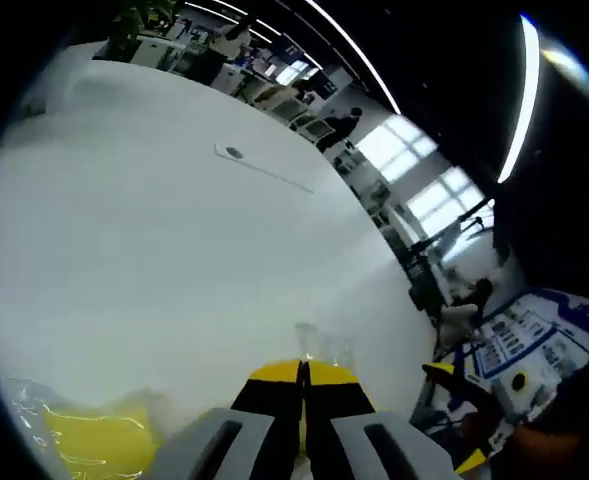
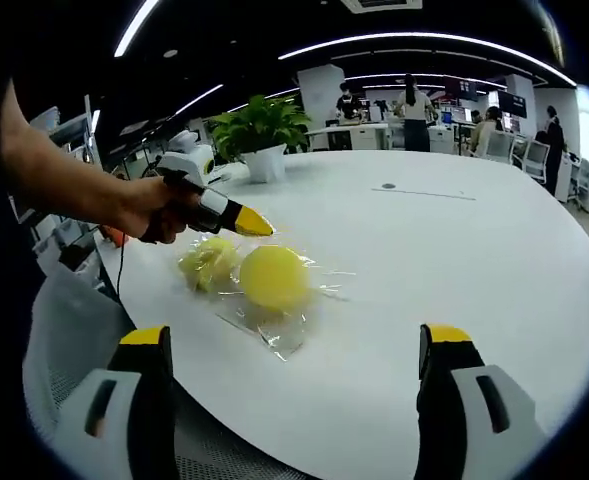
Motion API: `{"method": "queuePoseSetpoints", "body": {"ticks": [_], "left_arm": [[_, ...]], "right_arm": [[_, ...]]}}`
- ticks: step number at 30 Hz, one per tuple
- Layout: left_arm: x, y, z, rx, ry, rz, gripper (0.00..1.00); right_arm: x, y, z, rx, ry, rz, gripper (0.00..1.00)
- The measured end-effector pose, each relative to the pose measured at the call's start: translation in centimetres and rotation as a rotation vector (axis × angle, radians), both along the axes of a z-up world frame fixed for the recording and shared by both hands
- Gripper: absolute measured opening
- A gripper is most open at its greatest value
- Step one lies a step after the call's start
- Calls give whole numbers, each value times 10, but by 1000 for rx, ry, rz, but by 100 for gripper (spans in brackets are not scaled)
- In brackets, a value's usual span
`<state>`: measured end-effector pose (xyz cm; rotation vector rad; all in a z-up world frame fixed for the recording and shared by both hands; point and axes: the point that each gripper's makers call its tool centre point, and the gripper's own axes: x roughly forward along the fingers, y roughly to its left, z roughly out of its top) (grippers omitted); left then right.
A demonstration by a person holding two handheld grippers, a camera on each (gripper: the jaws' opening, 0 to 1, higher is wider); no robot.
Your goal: Compare the silicone blocks by pressing each to a similar depth, holding the contact briefly, and releasing to observe deformation and rebound differences across the visible hardness samples.
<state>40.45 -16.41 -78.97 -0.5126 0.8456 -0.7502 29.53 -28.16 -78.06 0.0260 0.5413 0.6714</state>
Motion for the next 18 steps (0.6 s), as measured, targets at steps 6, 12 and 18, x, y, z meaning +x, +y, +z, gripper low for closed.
{"method": "queuePoseSetpoints", "body": {"ticks": [6,12,18], "left_arm": [[-7,-11,32,-23,-134,-78,0],[-7,-8,57,37,-242,-105,0],[-12,-4,69,87,-296,-144,0]], "right_arm": [[3,5,6,34,-5,-8,96],[12,4,24,44,-94,-24,96],[16,8,36,66,-109,9,96]]}}
